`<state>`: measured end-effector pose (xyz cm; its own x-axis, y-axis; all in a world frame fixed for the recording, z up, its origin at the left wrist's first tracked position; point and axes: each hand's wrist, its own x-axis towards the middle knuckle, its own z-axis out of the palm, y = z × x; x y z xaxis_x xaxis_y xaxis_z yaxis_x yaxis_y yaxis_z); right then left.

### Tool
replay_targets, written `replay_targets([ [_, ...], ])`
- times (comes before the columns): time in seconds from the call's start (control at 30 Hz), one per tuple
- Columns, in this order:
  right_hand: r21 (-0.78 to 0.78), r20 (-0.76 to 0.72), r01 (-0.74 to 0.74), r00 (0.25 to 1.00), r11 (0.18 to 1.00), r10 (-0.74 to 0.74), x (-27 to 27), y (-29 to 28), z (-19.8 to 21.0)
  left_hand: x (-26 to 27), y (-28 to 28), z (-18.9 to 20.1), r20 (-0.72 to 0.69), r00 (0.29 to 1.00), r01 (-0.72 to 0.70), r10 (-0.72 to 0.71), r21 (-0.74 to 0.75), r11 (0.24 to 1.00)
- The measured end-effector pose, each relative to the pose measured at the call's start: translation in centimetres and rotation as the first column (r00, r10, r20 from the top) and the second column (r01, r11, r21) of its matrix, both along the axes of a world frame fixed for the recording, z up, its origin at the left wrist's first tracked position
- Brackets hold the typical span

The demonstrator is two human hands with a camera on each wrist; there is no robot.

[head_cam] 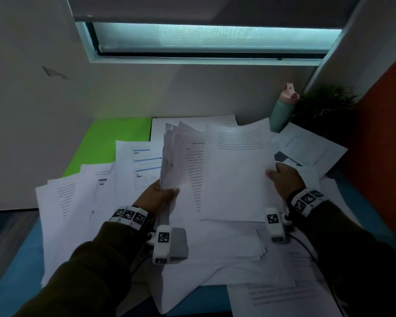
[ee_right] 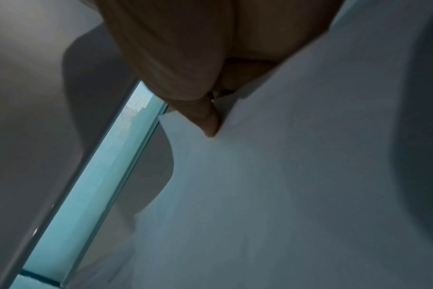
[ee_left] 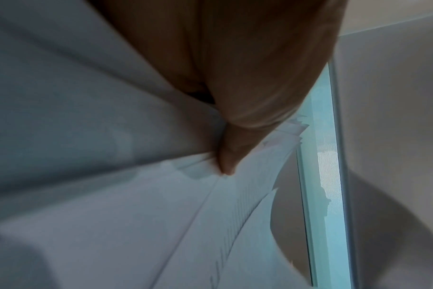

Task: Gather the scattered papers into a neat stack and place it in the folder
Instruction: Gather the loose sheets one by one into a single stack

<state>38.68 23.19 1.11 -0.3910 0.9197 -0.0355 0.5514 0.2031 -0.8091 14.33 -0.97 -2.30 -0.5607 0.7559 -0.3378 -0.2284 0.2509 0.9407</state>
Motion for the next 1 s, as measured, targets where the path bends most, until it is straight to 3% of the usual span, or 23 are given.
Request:
replay_targets([
  [0.2,-0.151,-0.041,-0.15,0.989,0.977,0.146,-1.7,-3.0,-1.6,0.1,0.2,0.1,0.075,0.997,-0.009,0.006,0.042,0.999],
  [0.3,-0.148,-0.043,-0.191,0.981,0.97,0.187,-3.5,-4.6,-1.5,-0.2,-0.1,0.6,0.082,0.996,-0.044,0.042,0.023,0.999],
  [0.4,-0.135,-0.05,-0.179,0.984,0.975,0.174,-4.6,-5.4,-1.3,-1.2,-0.2,0.5,-0.038,0.996,-0.085,0.082,-0.075,0.994],
  [0.53,-0.169,-0.1,-0.297,0.954,0.94,0.284,-5.0,-6.4,-1.1,-0.7,0.1,0.6,-0.102,0.995,0.019,-0.024,-0.055,0.998],
  [0.63,-0.161,0.009,-0.403,0.912,0.901,0.41,-4.7,-6.5,-0.8,0.3,0.4,0.5,-0.183,0.973,0.134,-0.14,-0.047,0.99],
  [0.7,-0.12,0.083,-0.334,0.935,0.935,0.344,-3.7,-5.4,-0.6,0.2,0.6,0.2,-0.12,0.986,0.109,-0.114,-0.049,0.993],
  [0.8,-0.053,0.198,-0.068,0.977,0.996,0.077,-0.9,-1.9,-0.3,-0.3,0.5,0.1,-0.103,0.988,0.104,-0.111,-0.068,0.992],
  [0.9,-0.008,0.416,0.214,0.889,0.977,-0.191,3.2,1.6,0.1,0.1,0.7,0.2,-0.05,0.994,0.091,-0.094,-0.061,0.994],
  [1.0,-0.001,0.521,0.369,0.794,0.93,-0.314,6.9,3.6,0.0,0.3,0.9,0.2,-0.018,0.996,0.091,-0.091,-0.031,0.995],
])
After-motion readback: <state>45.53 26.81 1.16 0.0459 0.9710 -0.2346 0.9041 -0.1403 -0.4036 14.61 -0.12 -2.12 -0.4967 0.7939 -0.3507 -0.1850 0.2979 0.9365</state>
